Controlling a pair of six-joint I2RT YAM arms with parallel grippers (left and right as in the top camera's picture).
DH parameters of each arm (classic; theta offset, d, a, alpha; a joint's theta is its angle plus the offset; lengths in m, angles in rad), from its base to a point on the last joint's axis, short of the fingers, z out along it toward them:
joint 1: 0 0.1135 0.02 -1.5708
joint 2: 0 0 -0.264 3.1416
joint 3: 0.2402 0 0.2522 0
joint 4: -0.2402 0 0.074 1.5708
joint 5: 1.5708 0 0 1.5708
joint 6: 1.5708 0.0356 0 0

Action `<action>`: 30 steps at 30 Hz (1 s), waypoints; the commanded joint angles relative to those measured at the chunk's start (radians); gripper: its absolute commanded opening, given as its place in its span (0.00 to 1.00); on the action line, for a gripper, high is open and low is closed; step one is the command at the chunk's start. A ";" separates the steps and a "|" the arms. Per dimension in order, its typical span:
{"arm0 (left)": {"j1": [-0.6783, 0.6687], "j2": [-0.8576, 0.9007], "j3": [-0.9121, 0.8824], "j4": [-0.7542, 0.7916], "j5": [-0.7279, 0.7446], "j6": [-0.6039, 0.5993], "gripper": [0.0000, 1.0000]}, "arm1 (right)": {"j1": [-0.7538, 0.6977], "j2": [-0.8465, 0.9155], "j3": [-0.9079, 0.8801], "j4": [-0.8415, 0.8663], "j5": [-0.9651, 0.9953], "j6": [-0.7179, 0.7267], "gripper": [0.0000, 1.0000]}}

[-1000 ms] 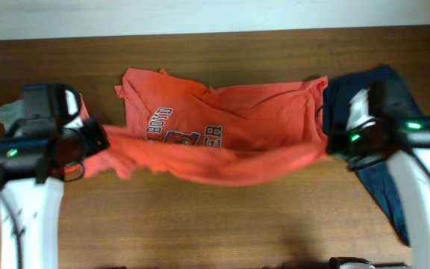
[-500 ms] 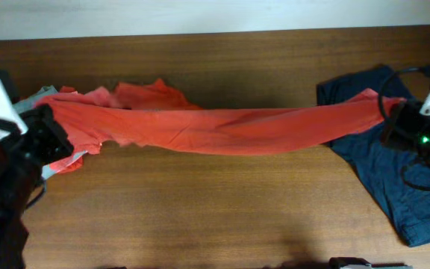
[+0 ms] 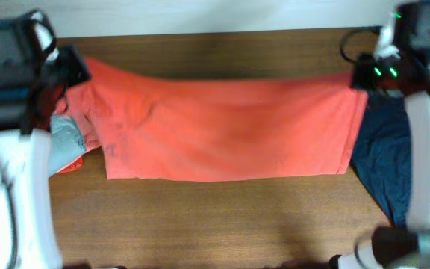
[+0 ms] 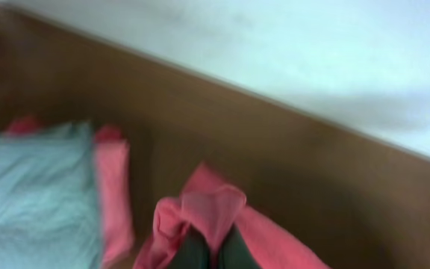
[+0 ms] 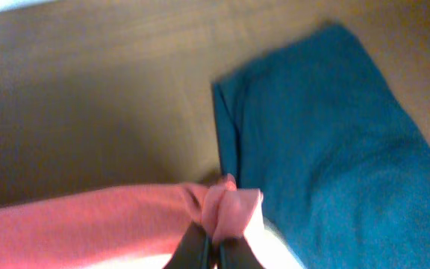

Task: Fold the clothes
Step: 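Lift the t-shirt with both grippers and stretch it upward, then lay the lifted t-shirt flat on the table with both grippers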

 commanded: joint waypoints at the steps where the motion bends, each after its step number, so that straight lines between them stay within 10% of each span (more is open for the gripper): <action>1: 0.007 0.141 0.021 0.226 0.115 0.016 0.00 | -0.001 0.125 0.014 0.160 -0.042 -0.019 0.04; 13: 0.055 0.260 0.589 0.310 0.100 0.091 0.00 | -0.001 0.144 0.549 0.219 0.022 0.032 0.04; 30: 0.035 0.378 0.558 -0.704 0.127 0.151 0.00 | -0.001 0.228 0.282 -0.377 0.027 -0.088 0.04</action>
